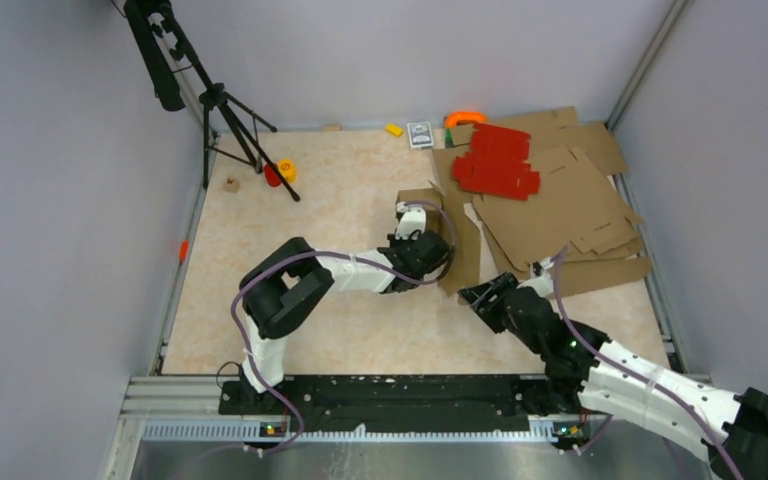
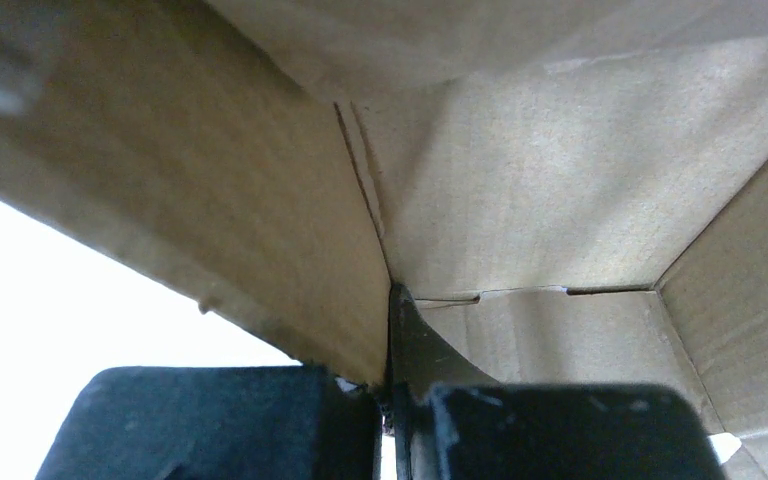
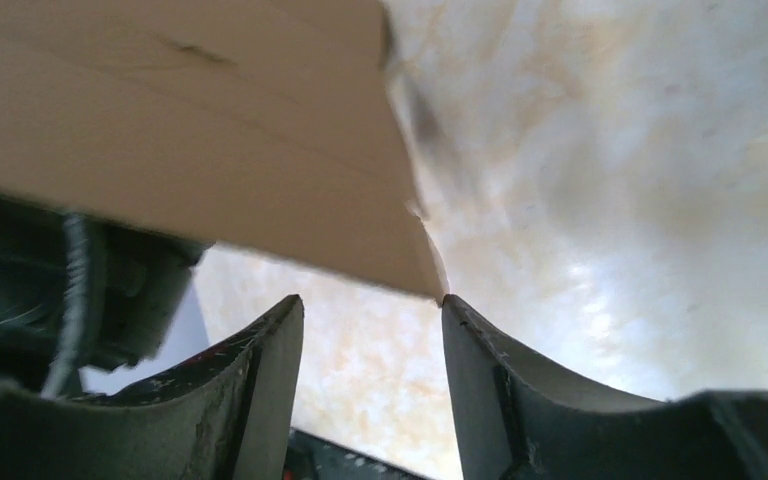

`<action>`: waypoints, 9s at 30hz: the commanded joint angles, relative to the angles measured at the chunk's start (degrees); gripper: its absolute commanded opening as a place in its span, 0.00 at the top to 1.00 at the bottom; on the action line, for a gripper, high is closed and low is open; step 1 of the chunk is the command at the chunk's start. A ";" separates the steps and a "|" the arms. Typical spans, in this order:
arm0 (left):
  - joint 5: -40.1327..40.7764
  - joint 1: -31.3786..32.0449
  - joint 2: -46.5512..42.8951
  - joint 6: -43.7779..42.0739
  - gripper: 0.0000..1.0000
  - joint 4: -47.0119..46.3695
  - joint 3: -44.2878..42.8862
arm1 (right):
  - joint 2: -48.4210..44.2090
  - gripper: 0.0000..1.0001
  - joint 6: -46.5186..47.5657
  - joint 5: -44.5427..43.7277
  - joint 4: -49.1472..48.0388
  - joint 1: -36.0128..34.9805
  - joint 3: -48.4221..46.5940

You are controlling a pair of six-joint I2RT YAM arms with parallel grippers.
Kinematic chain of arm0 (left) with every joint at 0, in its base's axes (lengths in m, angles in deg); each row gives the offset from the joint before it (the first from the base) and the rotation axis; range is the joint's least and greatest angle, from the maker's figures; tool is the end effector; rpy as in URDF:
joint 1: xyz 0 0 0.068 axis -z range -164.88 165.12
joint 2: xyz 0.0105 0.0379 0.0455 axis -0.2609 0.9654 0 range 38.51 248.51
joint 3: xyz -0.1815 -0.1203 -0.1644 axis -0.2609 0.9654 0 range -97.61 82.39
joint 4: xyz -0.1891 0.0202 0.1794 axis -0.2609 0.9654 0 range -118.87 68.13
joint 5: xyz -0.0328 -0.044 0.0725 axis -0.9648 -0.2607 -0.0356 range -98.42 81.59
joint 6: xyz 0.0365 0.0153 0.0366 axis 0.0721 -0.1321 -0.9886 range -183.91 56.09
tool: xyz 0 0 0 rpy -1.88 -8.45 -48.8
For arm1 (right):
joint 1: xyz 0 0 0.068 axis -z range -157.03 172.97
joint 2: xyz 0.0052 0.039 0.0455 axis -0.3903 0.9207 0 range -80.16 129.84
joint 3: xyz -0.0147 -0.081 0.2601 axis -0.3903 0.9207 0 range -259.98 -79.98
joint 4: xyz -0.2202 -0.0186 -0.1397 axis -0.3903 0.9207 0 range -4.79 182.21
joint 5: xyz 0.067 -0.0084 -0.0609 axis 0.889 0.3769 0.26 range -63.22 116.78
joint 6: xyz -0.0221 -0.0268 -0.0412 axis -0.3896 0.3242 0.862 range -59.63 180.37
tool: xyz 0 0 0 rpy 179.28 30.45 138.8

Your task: Fold the paper box

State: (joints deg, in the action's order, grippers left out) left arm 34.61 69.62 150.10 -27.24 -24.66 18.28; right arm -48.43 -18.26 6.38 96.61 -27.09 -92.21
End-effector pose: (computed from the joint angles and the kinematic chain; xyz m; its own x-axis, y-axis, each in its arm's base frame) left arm 0.2457 -0.3025 0.1406 -0.5742 0.0530 -0.8170 0.0081 0.9982 0.0591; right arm 0.0985 0.0983 0.1721 -0.5813 0.7371 -0.3447 0.2194 0.5499 0.8059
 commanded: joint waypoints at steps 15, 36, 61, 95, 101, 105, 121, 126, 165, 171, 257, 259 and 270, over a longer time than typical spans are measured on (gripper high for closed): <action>-1.94 -0.23 2.24 16.28 1.00 14.71 -5.25 | 18.86 0.48 -27.55 -31.54 -6.08 -19.83 -9.26; 0.66 0.42 4.56 16.27 1.00 16.97 -8.26 | 37.10 0.52 -28.02 -8.77 -24.84 -0.87 -9.45; 1.44 0.43 4.27 14.04 1.00 15.74 -8.05 | 13.04 0.52 -6.36 -4.16 -4.04 3.16 -11.35; 1.40 0.43 3.69 14.09 1.00 15.47 -7.43 | 27.59 1.00 1.42 23.62 -43.58 4.09 -1.52; 1.52 0.43 3.37 13.96 1.00 15.30 -7.13 | 29.02 1.00 1.89 22.70 -42.20 5.93 -1.21; 1.54 0.43 3.37 13.96 1.00 15.15 -7.00 | 21.72 0.97 3.87 18.44 -35.48 6.90 0.01; 1.29 0.43 3.54 13.78 1.00 14.88 -7.13 | 3.35 1.00 19.07 19.26 -17.05 -1.67 -6.98; 1.18 0.43 3.77 13.78 1.00 14.86 -7.37 | 4.64 1.00 16.98 18.68 -18.44 -7.21 -5.11; 1.51 0.43 3.33 13.87 1.00 14.73 -6.62 | 47.20 0.80 8.93 32.60 -58.57 14.14 -1.31; 1.45 0.43 3.34 13.93 1.00 14.52 -6.49 | 50.70 0.73 7.46 30.13 -60.68 15.22 -1.81; -8.78 3.96 -15.34 -7.95 0.25 2.94 4.42 | 57.22 1.00 5.45 17.81 -34.35 19.06 -21.67; -11.14 4.03 -17.99 -9.13 0.23 5.12 4.06 | 56.62 1.00 7.61 19.25 -31.56 19.70 -23.00; -28.38 1.04 -36.15 -12.48 0.20 20.05 -0.40 | 54.96 1.00 25.60 33.84 -13.45 26.46 -31.51</action>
State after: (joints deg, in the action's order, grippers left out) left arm 14.26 73.03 120.47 -37.82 -10.83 20.90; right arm 8.77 -3.31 32.04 73.27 -3.57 -118.20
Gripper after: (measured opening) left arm 0.807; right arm 0.022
